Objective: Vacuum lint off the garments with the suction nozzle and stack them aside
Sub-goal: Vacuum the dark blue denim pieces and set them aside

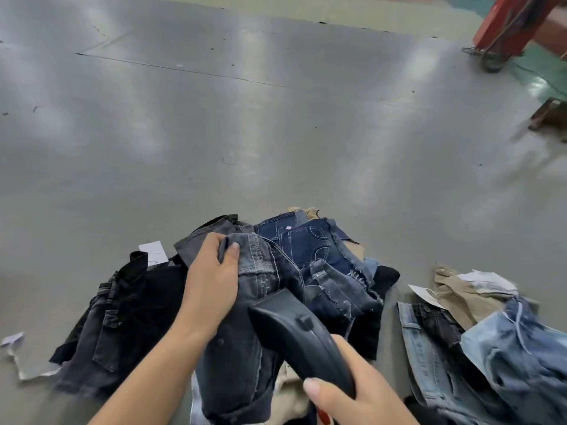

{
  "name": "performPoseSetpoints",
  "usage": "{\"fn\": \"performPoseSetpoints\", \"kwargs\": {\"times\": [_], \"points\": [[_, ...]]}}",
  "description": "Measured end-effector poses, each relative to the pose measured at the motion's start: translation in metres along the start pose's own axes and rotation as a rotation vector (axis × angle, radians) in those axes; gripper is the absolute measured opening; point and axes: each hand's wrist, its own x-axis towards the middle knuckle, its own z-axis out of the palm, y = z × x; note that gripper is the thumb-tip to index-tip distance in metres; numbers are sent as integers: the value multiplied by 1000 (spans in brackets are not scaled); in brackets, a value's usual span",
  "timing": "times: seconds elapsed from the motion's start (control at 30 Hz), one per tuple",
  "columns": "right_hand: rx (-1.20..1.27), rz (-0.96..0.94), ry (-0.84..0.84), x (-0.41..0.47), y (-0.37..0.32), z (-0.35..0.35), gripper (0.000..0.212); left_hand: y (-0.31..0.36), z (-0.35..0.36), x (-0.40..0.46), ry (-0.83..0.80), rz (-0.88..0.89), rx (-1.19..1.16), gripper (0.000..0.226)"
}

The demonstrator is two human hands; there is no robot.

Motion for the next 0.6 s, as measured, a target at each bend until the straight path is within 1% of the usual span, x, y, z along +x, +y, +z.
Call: {"fn": "performPoseSetpoints", "kwargs": {"times": [0.03, 0.07, 0.23, 0.33, 0.4, 0.47, 0.6], "points": [[20, -12, -2, -1, 3, 0, 45, 0, 1, -2, 0, 13, 14, 22], [35, -36, -1, -4, 6, -1, 42, 0, 2, -3, 0, 22, 27, 21], [120, -104, 92, 2, 2, -8, 45, 4, 6, -9, -18, 100, 111, 22], [356, -56, 145, -1, -4, -22, 34, 0, 12, -20, -85, 116, 171, 21], [425, -22, 165, -2, -7, -31, 27, -3, 13, -20, -83, 98, 167, 18], [419, -20, 117, -2, -6, -34, 29, -6, 9, -12, -36, 50, 122, 17], [164, -70, 6, -3, 3, -16, 42, -7, 4, 2, 33, -76, -31, 19]]}}
